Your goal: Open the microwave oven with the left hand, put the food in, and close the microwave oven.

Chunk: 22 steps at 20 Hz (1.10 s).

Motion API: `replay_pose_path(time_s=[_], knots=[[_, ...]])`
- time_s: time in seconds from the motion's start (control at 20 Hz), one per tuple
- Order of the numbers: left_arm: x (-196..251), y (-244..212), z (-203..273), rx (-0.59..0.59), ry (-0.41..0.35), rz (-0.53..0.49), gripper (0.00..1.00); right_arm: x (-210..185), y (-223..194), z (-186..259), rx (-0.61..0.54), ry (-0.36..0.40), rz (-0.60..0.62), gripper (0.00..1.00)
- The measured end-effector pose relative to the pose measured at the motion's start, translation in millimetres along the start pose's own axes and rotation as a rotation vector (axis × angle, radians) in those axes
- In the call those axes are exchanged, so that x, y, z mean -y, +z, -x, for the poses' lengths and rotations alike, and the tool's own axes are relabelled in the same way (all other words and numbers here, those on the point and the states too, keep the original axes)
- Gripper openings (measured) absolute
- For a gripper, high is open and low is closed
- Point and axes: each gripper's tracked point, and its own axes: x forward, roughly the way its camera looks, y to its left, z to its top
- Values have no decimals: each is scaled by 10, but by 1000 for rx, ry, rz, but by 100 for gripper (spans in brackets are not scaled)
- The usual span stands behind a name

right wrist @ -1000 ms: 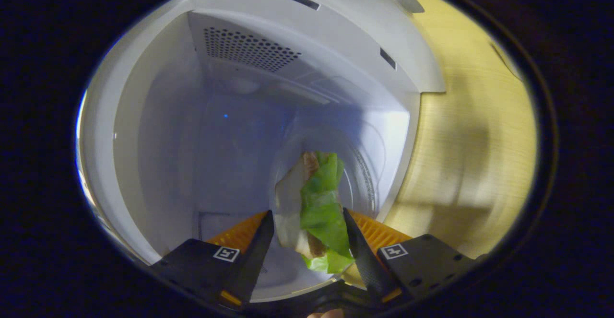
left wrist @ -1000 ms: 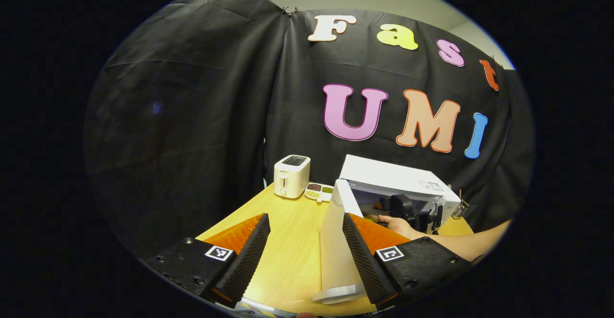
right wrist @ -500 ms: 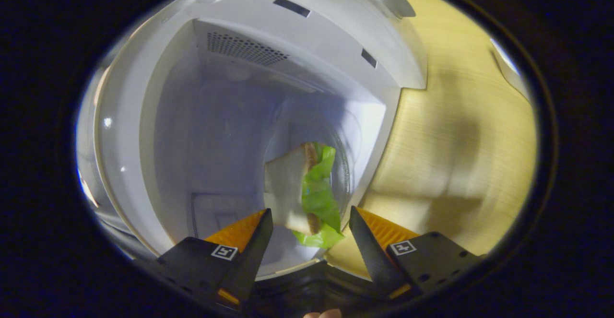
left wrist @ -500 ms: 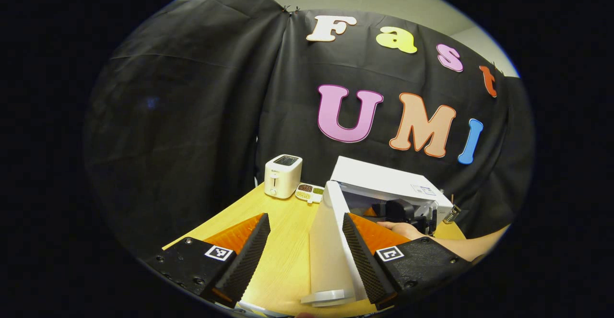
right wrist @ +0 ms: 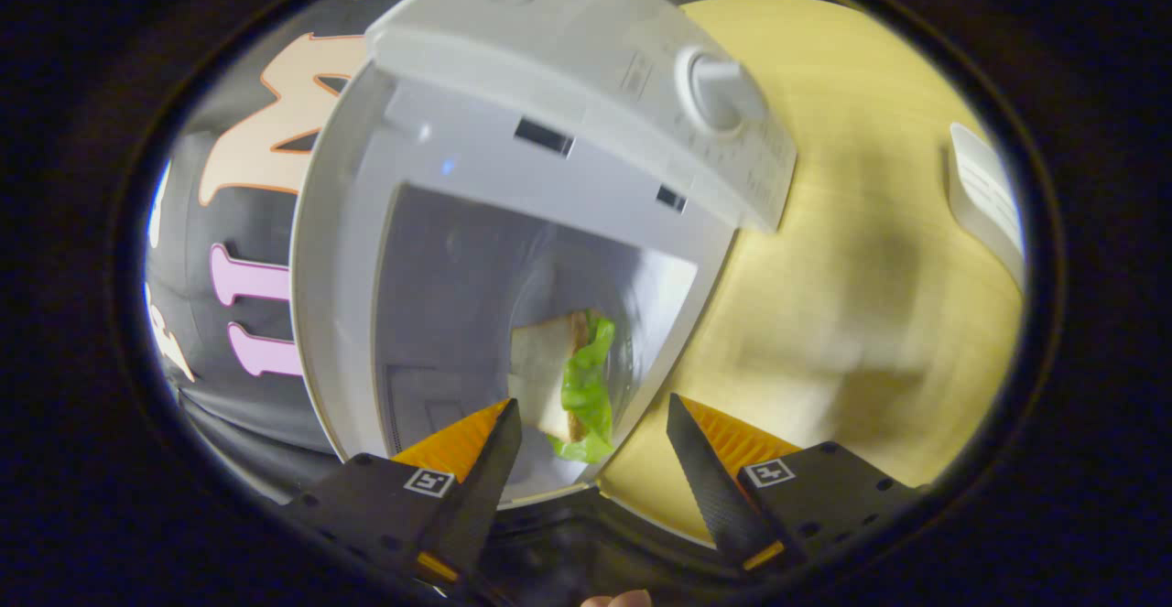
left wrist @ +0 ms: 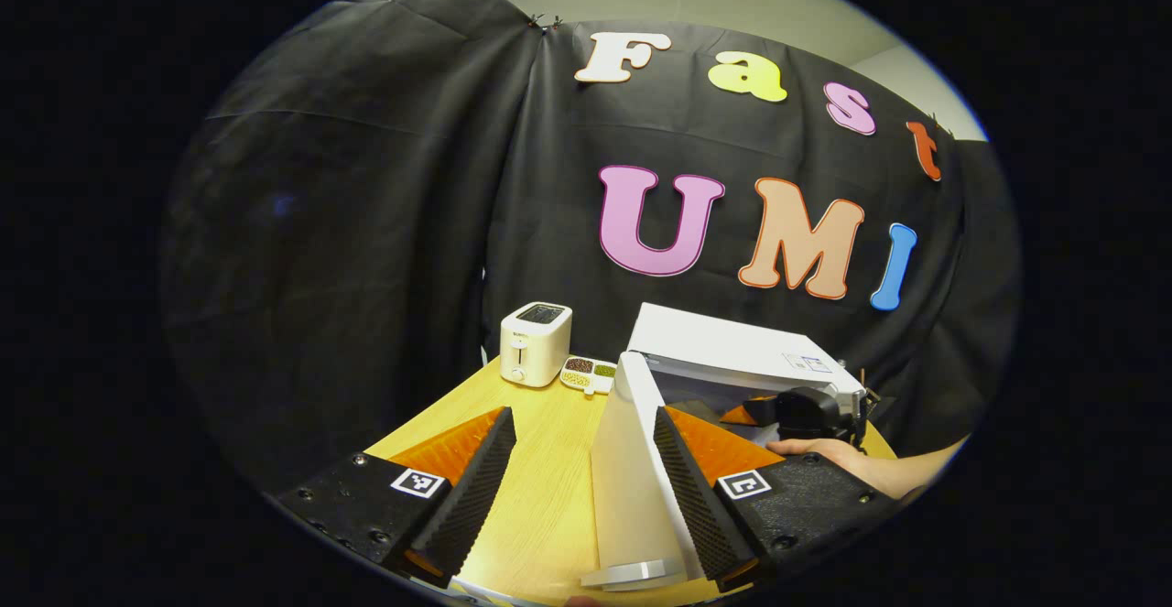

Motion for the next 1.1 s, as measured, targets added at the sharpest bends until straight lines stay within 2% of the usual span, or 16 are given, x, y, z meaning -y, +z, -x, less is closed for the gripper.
replay_pose_path(time_s=[0.1, 0.15, 0.2, 0.25, 0.3, 0.35, 0.5, 0.55, 0.6, 0.75, 1.0, 1.1], knots=[[-14, -34, -28, -10, -8, -17, 93, 87, 175, 65, 17, -1, -10, 98], [-25, -50, -44, -16, -9, -27, 89, 117, 270, 104, 28, 2, -9, 98], [-35, -58, -52, -18, -11, -34, 93, 150, 365, 141, 42, 6, 5, 98], [-28, -76, -70, -24, -15, -30, 93, 195, 420, 171, 46, 8, 34, 98], [7, -109, -78, -37, -25, -15, 93, 287, 452, 207, 42, -5, 72, 87], [45, -131, -94, -44, -32, 3, 93, 339, 517, 245, 48, -3, 103, 98], [60, -163, -105, -49, -34, 14, 93, 461, 685, 406, 59, 11, 230, 98], [35, -165, -110, -45, -28, 5, 93, 491, 740, 475, 66, 23, 285, 87], [-7, -172, -110, -45, -18, -6, 93, 487, 821, 548, 82, 42, 351, 98], [-159, -315, -94, -82, 14, -23, 93, 366, 1111, 808, 188, 110, 596, 98], [-355, -615, -47, -172, 57, -34, 93, -198, 1573, 1376, 453, 236, 1029, 98], [-305, -732, -9, -207, 29, -49, 94, -428, 1690, 1608, 546, 270, 1125, 98]])
